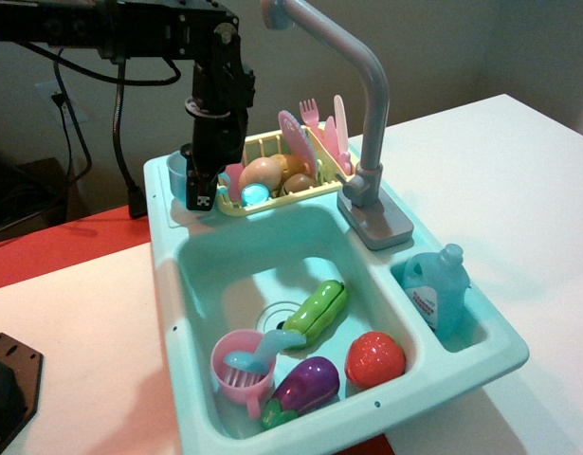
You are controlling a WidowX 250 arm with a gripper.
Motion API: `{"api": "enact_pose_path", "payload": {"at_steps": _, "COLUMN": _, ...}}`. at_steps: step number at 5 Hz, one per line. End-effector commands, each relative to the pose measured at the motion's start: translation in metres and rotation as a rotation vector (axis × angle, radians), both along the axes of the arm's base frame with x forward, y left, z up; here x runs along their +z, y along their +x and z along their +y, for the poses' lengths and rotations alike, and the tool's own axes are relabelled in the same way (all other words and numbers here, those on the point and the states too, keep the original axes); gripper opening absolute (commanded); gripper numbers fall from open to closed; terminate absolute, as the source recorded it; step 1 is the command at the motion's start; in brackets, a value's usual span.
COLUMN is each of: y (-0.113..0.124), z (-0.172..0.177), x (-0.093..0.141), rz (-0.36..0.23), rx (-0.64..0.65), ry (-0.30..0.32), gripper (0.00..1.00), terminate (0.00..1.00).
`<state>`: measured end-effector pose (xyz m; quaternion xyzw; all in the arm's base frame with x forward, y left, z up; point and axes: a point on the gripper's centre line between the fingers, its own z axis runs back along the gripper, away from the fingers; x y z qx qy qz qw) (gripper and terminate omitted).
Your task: Put cup from counter to sink
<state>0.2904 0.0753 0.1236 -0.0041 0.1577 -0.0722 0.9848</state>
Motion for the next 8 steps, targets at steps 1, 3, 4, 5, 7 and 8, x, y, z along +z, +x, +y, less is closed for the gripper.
{"api": "enact_pose_path", "payload": {"at_steps": 1, "y": -0.005, "z": -0.004, "x": 0.018, "rz": -0.067, "rx": 0.016, "ry": 0.009, "gripper": 0.00, "terminate": 0.00}}
{"api": "enact_pose_path", "payload": {"at_steps": 3, "y": 0.005, "z": -0.016, "x": 0.030, "rz": -0.104, "rx": -0.038, "ry": 0.004, "gripper": 0.00, "terminate": 0.00}}
{"api": "enact_pose_path", "payload": {"at_steps": 4, "y": 0.024, "z": -0.037, "x": 0.049, "rz": -0.147, "rx": -0.070, "ry": -0.017, "gripper": 0.00, "terminate": 0.00}}
{"api": "enact_pose_path", "payload": {"at_steps": 5, "y": 0.041, "z": -0.065, "x": 0.057, "rz": -0.171, "rx": -0.102, "ry": -0.057, "gripper": 0.00, "terminate": 0.00}}
{"api": "enact_pose_path", "payload": {"at_steps": 7, "y": 0.057, "z": -0.116, "x": 0.033, "rz": -0.137, "rx": -0.161, "ry": -0.120, "gripper": 0.00, "terminate": 0.00}}
{"api": "enact_pose_path", "payload": {"at_steps": 8, "y": 0.065, "z": -0.121, "x": 0.009, "rz": -0.115, "rx": -0.154, "ry": -0.117, "gripper": 0.00, "terminate": 0.00}}
